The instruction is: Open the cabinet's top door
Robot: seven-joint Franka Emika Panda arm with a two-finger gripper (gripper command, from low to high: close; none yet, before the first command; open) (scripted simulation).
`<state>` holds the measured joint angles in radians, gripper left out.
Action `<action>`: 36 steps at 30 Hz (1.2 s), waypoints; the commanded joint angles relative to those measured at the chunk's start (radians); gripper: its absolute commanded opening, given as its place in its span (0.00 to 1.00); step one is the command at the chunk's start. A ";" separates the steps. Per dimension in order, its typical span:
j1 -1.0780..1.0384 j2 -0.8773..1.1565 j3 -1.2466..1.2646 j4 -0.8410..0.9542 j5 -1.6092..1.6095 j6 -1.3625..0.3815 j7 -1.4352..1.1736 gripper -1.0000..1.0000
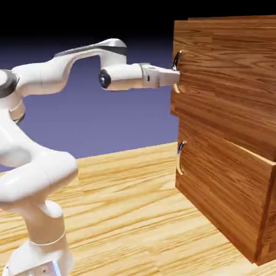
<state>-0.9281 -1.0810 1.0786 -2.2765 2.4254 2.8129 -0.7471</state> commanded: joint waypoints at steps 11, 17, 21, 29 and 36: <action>0.388 -0.113 -0.360 -0.372 -0.206 -0.271 -0.025 0.00; 0.525 -0.214 -0.577 -0.522 -0.404 -0.410 0.003 0.00; 0.573 -0.279 -0.722 -0.590 -0.549 -0.503 0.026 0.00; 0.593 -0.365 -1.012 -0.658 -0.839 -0.693 0.058 0.00; 0.578 -0.368 -1.266 -0.649 -1.077 -0.867 0.059 0.00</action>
<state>-0.3502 -1.4490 -0.1874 -2.9251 1.3483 1.9449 -0.6877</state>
